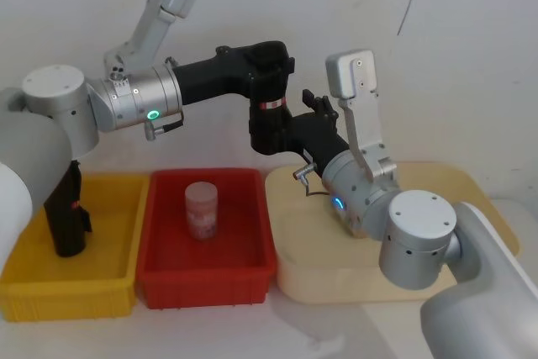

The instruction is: Pick up the garbage bag with the one hand and transfer it to the other hand.

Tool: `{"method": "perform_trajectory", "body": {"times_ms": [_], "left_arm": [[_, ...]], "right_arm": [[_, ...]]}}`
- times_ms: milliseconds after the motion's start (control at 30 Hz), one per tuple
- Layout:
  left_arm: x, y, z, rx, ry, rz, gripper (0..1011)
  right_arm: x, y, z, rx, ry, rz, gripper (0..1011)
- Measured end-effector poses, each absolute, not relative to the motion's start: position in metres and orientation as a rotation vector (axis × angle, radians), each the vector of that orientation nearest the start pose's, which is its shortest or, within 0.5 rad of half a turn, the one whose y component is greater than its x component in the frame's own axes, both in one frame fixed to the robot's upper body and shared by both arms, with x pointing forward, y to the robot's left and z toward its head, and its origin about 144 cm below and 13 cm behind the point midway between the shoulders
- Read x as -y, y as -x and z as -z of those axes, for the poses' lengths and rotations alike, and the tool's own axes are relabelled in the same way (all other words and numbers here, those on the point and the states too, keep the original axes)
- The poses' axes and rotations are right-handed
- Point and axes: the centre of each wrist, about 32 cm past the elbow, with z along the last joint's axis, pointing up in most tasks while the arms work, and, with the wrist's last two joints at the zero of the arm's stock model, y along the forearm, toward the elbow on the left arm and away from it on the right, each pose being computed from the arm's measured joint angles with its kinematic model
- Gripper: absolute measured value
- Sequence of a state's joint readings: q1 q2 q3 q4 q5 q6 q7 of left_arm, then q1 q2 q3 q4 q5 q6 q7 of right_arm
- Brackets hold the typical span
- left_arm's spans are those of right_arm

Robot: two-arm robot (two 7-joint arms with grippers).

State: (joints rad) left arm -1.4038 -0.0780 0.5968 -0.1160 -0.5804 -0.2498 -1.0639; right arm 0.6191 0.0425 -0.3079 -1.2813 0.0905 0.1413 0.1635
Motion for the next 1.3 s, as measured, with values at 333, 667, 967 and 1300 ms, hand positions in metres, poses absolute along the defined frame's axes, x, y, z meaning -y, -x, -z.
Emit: {"method": "perform_trajectory", "body": {"times_ms": [333,667,967,1300], "left_arm": [[-0.159,-0.731,-1.374,0.17,0.062,-0.364,382],[-0.159,-0.731,-1.374,0.17,0.062,-0.364,382],[-0.159,-0.731,-1.374,0.17,0.062,-0.364,382],[-0.159,-0.731,-1.374,0.17,0.062,-0.364,382]], "right_arm": [[0.145,-0.608,-1.293,0.235,-0.023,1.143,1001],[0.138,-0.615,-1.296,0.257,-0.025,1.153,1001],[0.134,-0.621,-1.296,0.254,-0.008,1.153,1001],[0.13,-0.624,-1.295,0.242,0.012,1.146,969]]}}
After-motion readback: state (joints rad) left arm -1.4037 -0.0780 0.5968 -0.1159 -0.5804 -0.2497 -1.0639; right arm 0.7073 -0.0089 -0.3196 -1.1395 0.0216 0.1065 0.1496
